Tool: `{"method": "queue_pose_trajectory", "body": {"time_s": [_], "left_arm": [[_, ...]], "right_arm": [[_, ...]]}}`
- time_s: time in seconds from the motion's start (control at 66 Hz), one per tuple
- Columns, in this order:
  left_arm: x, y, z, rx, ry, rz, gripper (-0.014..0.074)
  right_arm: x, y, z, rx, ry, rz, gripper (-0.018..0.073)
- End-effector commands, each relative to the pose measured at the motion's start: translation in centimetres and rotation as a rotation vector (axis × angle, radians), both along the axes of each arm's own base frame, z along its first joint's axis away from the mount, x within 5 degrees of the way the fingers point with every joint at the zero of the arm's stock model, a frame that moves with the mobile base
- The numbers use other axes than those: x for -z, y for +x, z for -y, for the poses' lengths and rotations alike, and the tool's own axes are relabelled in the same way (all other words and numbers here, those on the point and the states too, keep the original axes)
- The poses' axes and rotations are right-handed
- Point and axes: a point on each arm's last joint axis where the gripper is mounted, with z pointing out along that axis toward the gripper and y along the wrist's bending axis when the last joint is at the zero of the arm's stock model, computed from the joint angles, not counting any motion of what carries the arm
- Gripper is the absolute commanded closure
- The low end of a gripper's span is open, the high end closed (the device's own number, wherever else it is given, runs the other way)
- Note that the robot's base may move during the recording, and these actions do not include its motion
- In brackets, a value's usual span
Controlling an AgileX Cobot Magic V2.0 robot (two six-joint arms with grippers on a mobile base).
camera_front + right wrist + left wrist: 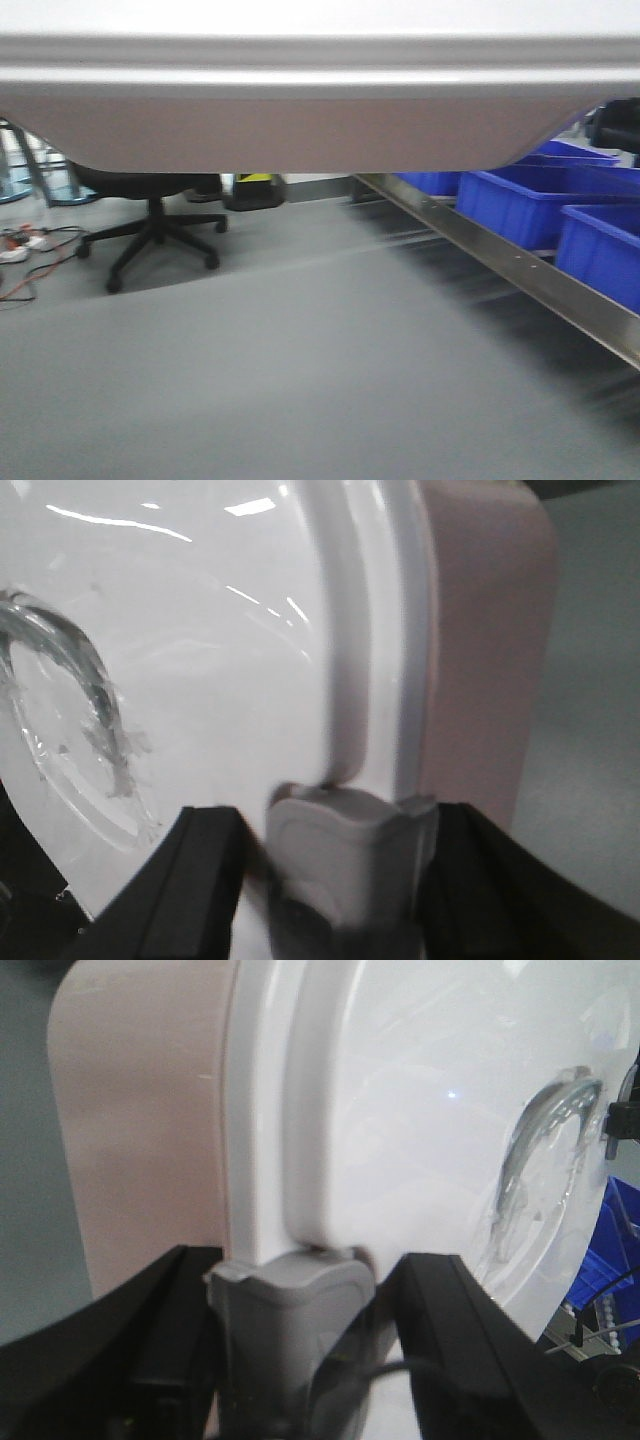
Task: Grab white bin and place on right shelf
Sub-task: 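Carry the bin with both grippers toward the metal shelf rack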
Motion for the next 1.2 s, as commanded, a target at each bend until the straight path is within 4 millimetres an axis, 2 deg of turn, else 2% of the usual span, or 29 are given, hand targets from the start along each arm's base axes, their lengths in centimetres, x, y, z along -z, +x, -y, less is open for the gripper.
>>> {"method": "queue_pose_trajectory", "body": {"time_s": [0.0,1.181], "left_arm": [[-2.15,-1.81,1.24,0.156,-0.143,0.022,0.0356],[-2.15,-1.81,1.24,0.156,-0.143,0.022,0.0356]], "right_arm": [[-2.48,-1.00,-1.10,-0.078,0.184,0.060,0.0174],[-2.48,-1.01,-1.11,-0.079,0.184,0.060,0.0174]]}}
